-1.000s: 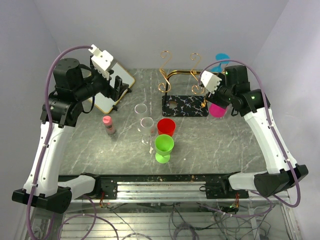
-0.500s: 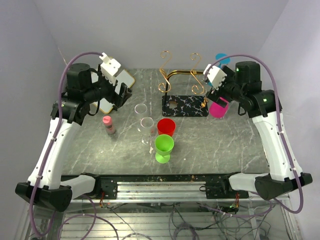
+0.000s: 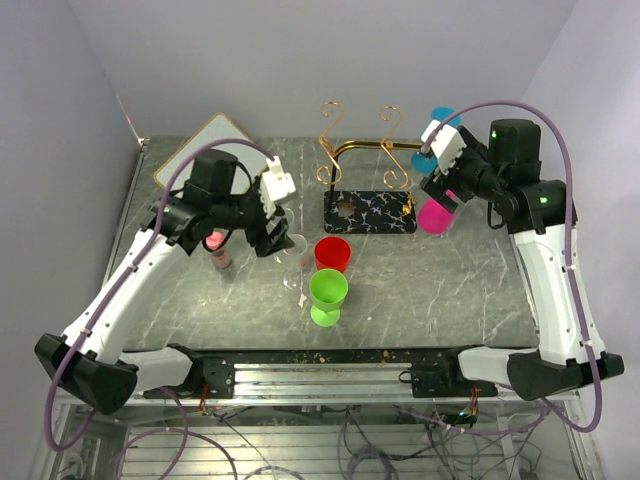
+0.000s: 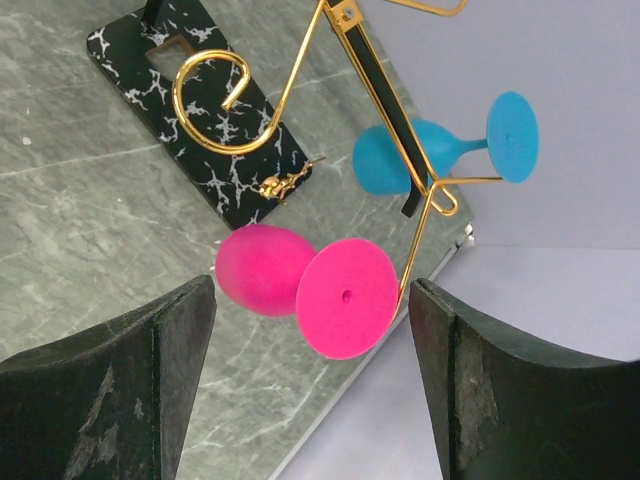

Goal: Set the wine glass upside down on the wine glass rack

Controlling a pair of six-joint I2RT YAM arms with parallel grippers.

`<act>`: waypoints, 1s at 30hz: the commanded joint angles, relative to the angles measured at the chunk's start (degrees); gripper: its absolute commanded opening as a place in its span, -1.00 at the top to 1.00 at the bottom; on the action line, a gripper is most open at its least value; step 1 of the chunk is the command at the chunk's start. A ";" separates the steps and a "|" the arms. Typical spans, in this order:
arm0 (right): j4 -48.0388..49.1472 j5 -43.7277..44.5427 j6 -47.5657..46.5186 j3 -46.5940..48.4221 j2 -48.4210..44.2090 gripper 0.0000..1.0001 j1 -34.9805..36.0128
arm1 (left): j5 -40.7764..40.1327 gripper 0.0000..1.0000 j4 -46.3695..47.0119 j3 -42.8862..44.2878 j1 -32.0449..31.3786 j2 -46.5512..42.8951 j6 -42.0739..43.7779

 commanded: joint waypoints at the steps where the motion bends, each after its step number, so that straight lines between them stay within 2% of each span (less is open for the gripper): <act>1: -0.20 -3.96 1.46 1.70 0.55 -0.55 -2.31 | 1.43 -0.64 -6.33 0.09 -5.28 1.56 8.62; 6: -0.55 -5.23 1.52 1.97 -0.05 -0.56 -5.07 | -1.38 -0.46 -8.84 -1.09 -12.05 3.53 13.69; 10: -0.82 -6.06 1.34 1.49 -0.63 -0.59 -7.09 | -3.29 -0.40 -11.41 -1.84 -16.46 4.68 19.05; 20: -0.16 -7.69 1.25 -0.49 -1.43 -0.61 -9.78 | -5.85 -0.20 -14.71 -2.56 -24.97 8.55 24.52; 30: 0.86 -6.36 0.98 -2.64 -2.23 -0.62 -10.07 | -12.66 -0.21 -15.93 0.98 -32.36 15.71 27.28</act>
